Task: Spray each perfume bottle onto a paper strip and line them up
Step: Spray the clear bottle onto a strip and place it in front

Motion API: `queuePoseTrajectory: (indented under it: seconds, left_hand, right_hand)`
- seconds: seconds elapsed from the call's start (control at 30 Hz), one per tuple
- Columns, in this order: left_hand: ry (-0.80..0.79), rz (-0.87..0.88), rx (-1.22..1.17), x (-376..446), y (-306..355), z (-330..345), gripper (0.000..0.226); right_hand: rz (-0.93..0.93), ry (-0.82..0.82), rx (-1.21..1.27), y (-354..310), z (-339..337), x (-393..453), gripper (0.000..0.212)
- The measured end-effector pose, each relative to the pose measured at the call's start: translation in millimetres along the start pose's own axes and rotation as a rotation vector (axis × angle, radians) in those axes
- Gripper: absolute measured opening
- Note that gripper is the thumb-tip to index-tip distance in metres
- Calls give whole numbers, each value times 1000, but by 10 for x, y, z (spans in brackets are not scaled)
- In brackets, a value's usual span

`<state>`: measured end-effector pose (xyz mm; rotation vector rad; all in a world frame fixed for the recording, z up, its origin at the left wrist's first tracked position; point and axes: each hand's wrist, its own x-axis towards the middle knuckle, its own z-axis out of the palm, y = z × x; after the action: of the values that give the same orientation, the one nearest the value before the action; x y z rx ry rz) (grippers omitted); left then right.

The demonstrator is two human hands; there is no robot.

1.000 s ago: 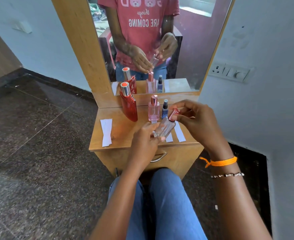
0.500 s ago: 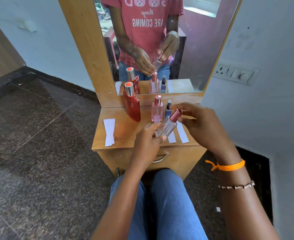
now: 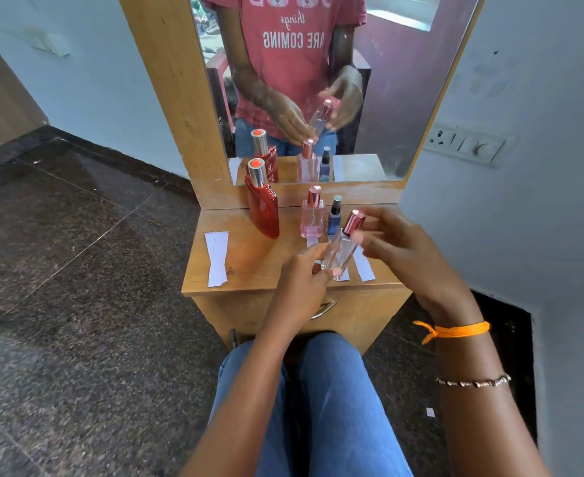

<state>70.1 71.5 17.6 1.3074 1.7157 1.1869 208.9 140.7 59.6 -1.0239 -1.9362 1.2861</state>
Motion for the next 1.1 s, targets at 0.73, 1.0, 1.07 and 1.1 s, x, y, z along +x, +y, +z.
queuePoseTrajectory:
  seconds: [0.73,1.0,1.07,1.1]
  left_hand:
    - [-70,271,761,59,-252,575,48]
    - [-82,189,696,66,-223,534,45]
    - [-88,170,691,59,-219,533,45]
    - [-89,167,692,54,-215,535,45]
  right_hand:
    - [-88,274,-146,458,-128,580,44]
    - [-78,235,-204,564,-24,734,42]
    - [-74,227,-247,578,-11,755,39]
    - [-72,223,-262,589,-5,761,38]
